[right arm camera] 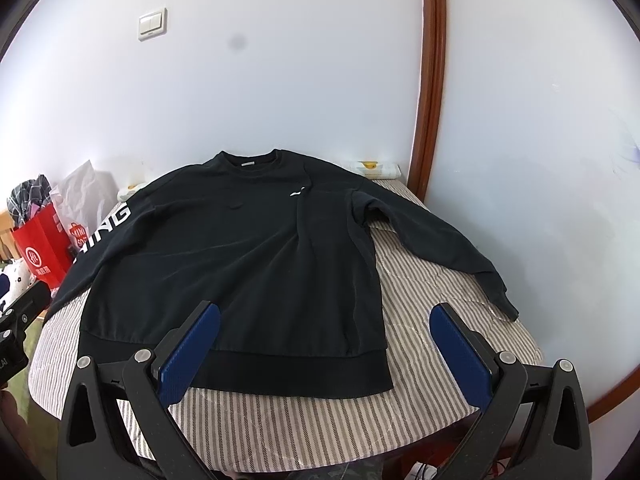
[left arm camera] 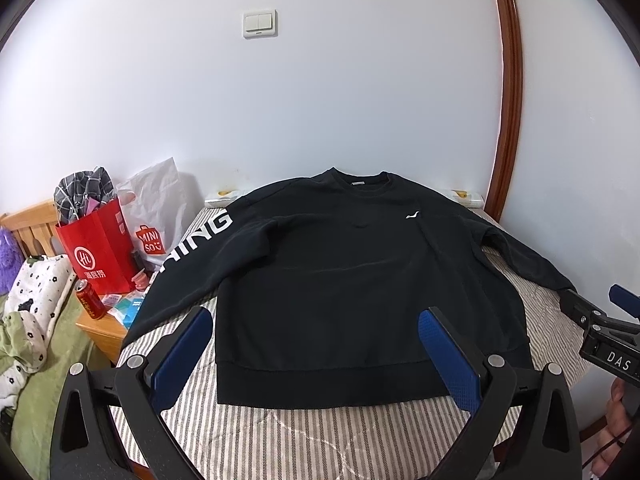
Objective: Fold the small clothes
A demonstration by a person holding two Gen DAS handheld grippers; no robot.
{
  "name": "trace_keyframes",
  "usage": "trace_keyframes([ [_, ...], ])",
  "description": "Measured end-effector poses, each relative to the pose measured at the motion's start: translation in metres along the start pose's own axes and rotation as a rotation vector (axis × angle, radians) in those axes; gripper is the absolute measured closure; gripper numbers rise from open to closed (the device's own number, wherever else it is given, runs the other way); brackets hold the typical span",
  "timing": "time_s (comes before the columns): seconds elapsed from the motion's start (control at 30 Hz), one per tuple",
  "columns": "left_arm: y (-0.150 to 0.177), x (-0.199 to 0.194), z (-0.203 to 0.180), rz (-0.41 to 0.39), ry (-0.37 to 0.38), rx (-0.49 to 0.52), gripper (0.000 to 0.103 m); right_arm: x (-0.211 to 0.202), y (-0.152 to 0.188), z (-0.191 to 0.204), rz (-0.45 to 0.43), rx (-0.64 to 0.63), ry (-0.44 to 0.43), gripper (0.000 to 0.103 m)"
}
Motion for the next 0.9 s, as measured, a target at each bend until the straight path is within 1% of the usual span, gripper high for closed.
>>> trace_keyframes([
  [0.13,-0.003,0.0,0.001,-0.014,-0.011,0.001,0.0,-0.001,-0.002,0.0,-0.004,0.002,-0.001,0.0],
  [0.27,-0.005,0.004,0.003,-0.007,0.004,-0.015,0.0,-0.002,-0.005,0.003,-0.012,0.003,-0.008,0.0],
  [0.37,-0.008,0.011,0.005,0.001,0.007,-0.006,0.0,0.001,-0.007,0.007,-0.009,0.002,-0.017,0.0],
  [0.43,-0.009,0.02,0.008,0.021,0.006,-0.016,0.0,0.006,-0.009,0.011,-0.002,-0.003,-0.026,0.0],
  [0.53,-0.009,0.035,0.013,0.058,0.025,-0.035,0.0,0.021,-0.013,0.014,0.014,-0.008,-0.029,0.0],
  [0.63,-0.006,0.057,0.025,0.093,0.015,-0.058,0.0,0.039,-0.014,0.017,0.029,-0.023,-0.027,0.0],
  [0.8,0.011,0.104,0.06,0.178,0.015,-0.168,0.0,0.08,-0.007,0.016,0.078,-0.05,-0.005,0.0],
  [0.9,0.025,0.132,0.089,0.216,0.007,-0.247,0.0,0.11,0.002,0.016,0.131,-0.042,-0.008,0.0],
])
Point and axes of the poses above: each gripper's, at about its wrist camera, not at the fingertips, and x roughly the way its jaws point, z to its left, y to its underside, the point moved 9 cm from there along x, roughly the way its jaws point, and after that the axes turned 6 degrees about -x, right-handed, at the moved point
